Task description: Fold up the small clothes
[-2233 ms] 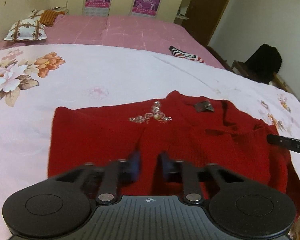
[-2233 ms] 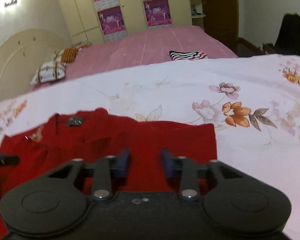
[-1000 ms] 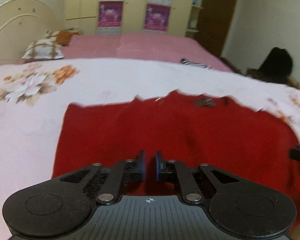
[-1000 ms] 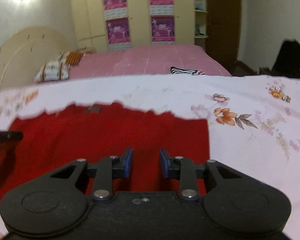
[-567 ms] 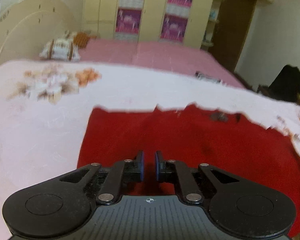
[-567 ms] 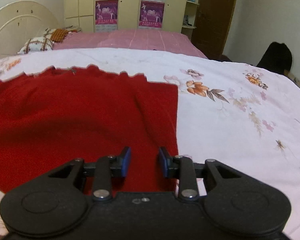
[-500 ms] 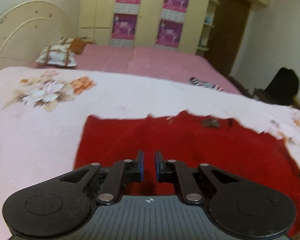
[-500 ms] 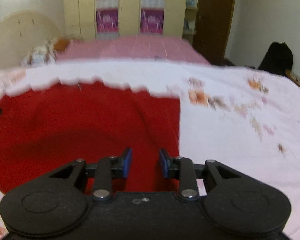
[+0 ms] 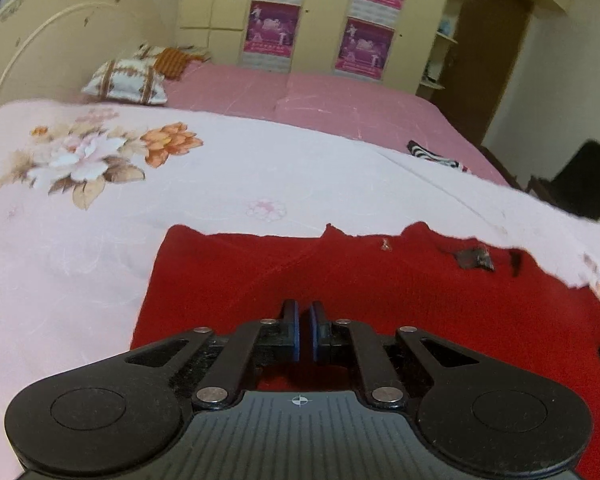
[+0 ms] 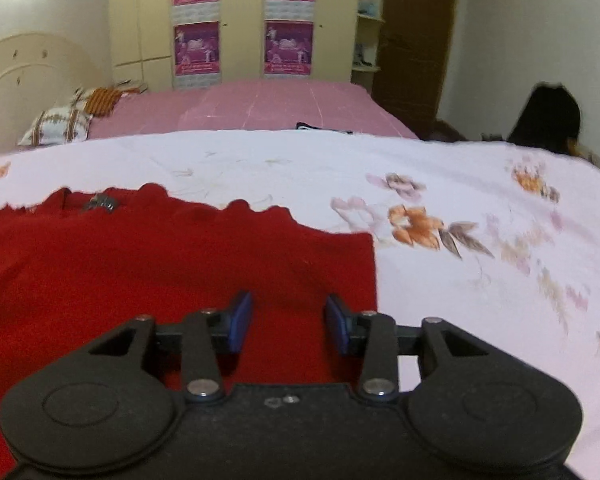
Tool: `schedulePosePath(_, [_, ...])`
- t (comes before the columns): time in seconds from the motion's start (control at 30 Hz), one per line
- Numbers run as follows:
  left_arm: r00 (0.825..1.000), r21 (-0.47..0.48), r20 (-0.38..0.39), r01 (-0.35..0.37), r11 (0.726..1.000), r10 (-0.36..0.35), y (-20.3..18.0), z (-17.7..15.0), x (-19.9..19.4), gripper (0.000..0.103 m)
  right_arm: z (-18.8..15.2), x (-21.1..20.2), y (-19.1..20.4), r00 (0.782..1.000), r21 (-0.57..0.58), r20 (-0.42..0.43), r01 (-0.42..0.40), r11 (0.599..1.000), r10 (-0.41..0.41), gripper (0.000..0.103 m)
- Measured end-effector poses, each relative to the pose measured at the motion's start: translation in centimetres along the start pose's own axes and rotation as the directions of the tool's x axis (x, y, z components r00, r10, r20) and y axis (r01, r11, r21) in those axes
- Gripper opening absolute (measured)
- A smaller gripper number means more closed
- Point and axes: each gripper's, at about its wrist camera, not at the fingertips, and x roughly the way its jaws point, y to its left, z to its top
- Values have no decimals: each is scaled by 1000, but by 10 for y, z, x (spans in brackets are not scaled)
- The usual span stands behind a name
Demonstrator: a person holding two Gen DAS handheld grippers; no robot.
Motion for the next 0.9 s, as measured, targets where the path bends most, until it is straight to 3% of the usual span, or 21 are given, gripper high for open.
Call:
schedulePosePath(0.17, [1000, -54, 9, 8, 999, -7, 4, -3, -27, 9, 6, -25, 7, 1000, 37, 13, 11, 999, -11, 35])
schedulePosePath(0.33, [998, 31, -14, 65, 997, -65, -15, -23, -57, 9, 1, -58, 36, 995, -2, 26, -95, 995, 95, 37])
schedulePosePath(0.47, [997, 82, -27, 72, 994, -70, -32, -39, -65, 10, -7, -62, 63, 992, -29, 0, -126, 992, 126, 37])
schedulePosePath(0.53, [998, 116, -33, 61, 991, -57, -35, -46, -63, 17, -10, -61, 73, 991, -38, -13, -131, 991, 131, 37])
schedulePosePath(0.67, [997, 120, -32, 70, 990, -67, -32, -50, -65, 17, -20, -48, 77, 997, -104, -41, -67, 992, 63, 39])
schedulePosePath(0.77, [997, 126, -44, 69, 990, -64, -28, -51, -69, 17, -26, -51, 63, 999, -87, -32, -43, 995, 41, 46])
schedulePosePath(0.9, [998, 127, -51, 54, 990, -48, -23, -58, -75, 17, -35, -57, 39, 999, -76, -49, -5, 997, 1, 47])
